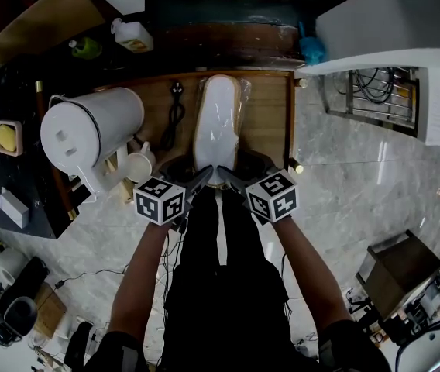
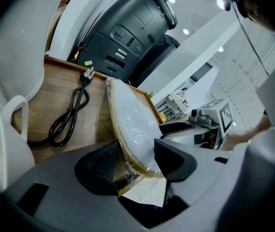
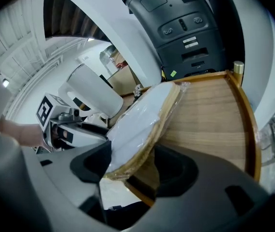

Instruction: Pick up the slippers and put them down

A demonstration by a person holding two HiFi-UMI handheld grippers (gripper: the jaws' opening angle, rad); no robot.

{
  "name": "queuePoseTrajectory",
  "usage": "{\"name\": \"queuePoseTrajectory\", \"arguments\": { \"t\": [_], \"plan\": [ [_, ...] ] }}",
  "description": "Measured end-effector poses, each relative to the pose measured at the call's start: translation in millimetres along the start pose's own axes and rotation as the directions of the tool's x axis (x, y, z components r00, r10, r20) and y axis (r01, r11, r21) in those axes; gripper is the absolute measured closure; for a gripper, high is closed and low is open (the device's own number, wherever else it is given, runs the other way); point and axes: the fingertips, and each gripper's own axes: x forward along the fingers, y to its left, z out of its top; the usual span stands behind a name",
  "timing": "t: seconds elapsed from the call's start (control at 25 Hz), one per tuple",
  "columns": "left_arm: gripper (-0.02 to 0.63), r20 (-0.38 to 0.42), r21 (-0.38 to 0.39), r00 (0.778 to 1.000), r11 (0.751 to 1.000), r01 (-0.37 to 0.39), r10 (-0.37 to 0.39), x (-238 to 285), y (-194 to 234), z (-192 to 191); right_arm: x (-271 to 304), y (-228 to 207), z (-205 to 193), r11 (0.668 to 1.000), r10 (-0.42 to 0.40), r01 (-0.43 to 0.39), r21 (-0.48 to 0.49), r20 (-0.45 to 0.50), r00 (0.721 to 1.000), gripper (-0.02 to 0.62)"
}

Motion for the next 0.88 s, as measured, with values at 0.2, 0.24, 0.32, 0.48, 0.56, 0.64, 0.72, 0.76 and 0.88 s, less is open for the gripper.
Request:
{"name": "queuePoseTrajectory", "arguments": {
  "t": [0.2,0.24,0.32,0.48,0.56,0.64,0.72,0.76,0.88],
  "plan": [
    [0.368,0.036,-0.004,0.999,1.0,0.012,-0.012,-10.5,-7.9,6.3,-9.4,9.6,9.2,1.0,-0.01,0.01,-0.013,0.038,0.999,0.313],
    [0.368,0.043,0.0,0.999,1.0,0.012,-0.012,-12.5,-9.6,7.9,-11.2,11.4,11.3,1.0,-0.012,0.013,-0.02,0.044,0.999,0.313],
    [0.368,0.058,0.018,0.998,1.0,0.005,-0.006,-17.3,-13.0,11.4,-14.8,16.2,15.7,0.999,-0.021,0.024,-0.048,0.056,0.998,0.313],
    [0.368,0.081,0.032,0.997,0.999,-0.005,0.002,-26.7,-18.6,19.9,-21.3,24.7,27.1,0.994,-0.033,0.04,-0.097,0.078,0.996,0.313],
    [0.368,0.091,0.033,0.996,0.999,-0.002,-0.001,-32.2,-22.6,24.9,-26.0,29.0,33.1,0.994,-0.03,0.039,-0.101,0.091,0.995,0.313],
    [0.368,0.099,0.048,0.995,0.999,-0.006,0.001,-37.6,-28.4,30.5,-31.9,33.1,38.5,0.994,-0.029,0.04,-0.105,0.101,0.994,0.313],
    [0.368,0.109,0.064,0.994,0.998,-0.008,0.001,-43.3,-35.8,36.3,-39.3,37.4,43.8,0.993,-0.028,0.04,-0.107,0.113,0.993,0.313],
    [0.368,0.114,0.069,0.993,0.998,-0.009,0.001,-46.6,-39.7,38.9,-43.3,40.0,46.3,0.994,-0.026,0.039,-0.106,0.12,0.992,0.313],
    [0.368,0.126,0.079,0.992,0.997,-0.009,-0.001,-56.4,-51.8,45.1,-56.0,48.5,53.1,0.994,-0.024,0.039,-0.105,0.139,0.99,0.313]
  ]
}}
